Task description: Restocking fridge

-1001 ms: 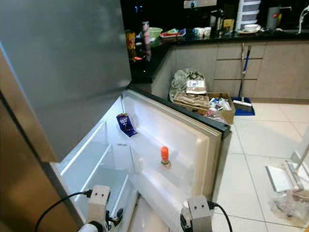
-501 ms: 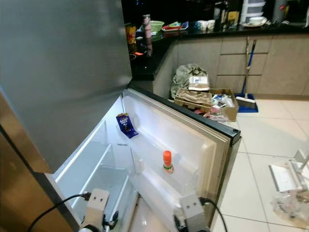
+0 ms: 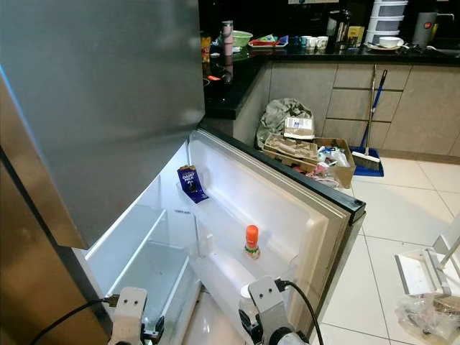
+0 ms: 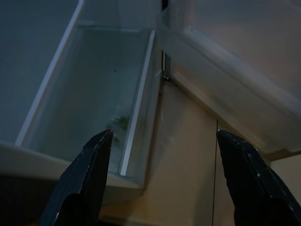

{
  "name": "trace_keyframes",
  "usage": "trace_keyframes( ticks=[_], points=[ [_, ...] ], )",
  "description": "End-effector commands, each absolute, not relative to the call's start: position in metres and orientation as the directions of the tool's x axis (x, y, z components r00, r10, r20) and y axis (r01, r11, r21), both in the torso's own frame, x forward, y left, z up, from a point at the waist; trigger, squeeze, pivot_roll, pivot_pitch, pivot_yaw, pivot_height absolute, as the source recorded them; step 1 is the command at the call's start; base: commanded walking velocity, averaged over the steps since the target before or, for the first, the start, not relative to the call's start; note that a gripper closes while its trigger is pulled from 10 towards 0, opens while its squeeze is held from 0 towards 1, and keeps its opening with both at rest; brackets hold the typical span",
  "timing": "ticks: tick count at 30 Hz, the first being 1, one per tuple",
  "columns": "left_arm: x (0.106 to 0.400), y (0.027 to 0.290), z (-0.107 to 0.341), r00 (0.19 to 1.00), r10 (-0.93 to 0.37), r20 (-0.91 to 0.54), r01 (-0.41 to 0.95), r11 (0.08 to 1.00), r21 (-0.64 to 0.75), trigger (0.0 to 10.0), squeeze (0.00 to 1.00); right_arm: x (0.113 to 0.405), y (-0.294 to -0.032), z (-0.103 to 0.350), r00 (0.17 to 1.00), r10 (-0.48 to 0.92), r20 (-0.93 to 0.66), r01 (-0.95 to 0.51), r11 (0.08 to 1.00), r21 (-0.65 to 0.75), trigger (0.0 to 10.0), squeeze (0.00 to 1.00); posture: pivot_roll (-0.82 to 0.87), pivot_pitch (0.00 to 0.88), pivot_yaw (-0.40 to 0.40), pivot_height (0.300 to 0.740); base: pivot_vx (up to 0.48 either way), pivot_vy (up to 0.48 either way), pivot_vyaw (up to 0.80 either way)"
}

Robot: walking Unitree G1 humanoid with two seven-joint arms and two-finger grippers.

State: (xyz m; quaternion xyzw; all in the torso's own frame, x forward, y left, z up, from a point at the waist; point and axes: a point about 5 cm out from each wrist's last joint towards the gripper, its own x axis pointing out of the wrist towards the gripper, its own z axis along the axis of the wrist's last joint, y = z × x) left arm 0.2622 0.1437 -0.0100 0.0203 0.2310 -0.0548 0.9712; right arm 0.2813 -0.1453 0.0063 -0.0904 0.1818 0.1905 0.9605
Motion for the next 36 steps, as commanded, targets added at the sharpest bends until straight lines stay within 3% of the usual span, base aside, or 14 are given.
trace_keyframes(
  ticks=[1,16,36],
  points=[
    [0.261,0.141,-0.011,0.882,-0.106,-0.459,0.122,0.993,0.005,10.0,0.0,0.282,-0.142,0.007,0.864,0.334,-0.378,-0.398,0.911,-0.105,10.0,0.0,-0.07,0.084,0.032,0.74,0.0,-0.382,0.0],
    [0.271,0.137,-0.004,0.882,-0.134,-0.453,0.156,0.988,0.011,10.0,0.0,0.285,-0.15,0.014,0.92,0.247,-0.303,-0.288,0.953,-0.097,10.0,0.0,-0.09,0.091,0.076,0.74,0.0,-0.398,0.0],
    [0.27,0.142,-0.005,0.882,-0.1,-0.461,0.116,0.993,0.005,10.0,0.0,0.28,-0.15,0.01,0.917,0.249,-0.312,-0.29,0.953,-0.09,10.0,0.0,-0.09,0.101,0.077,0.74,0.0,0.0,0.0]
  ],
)
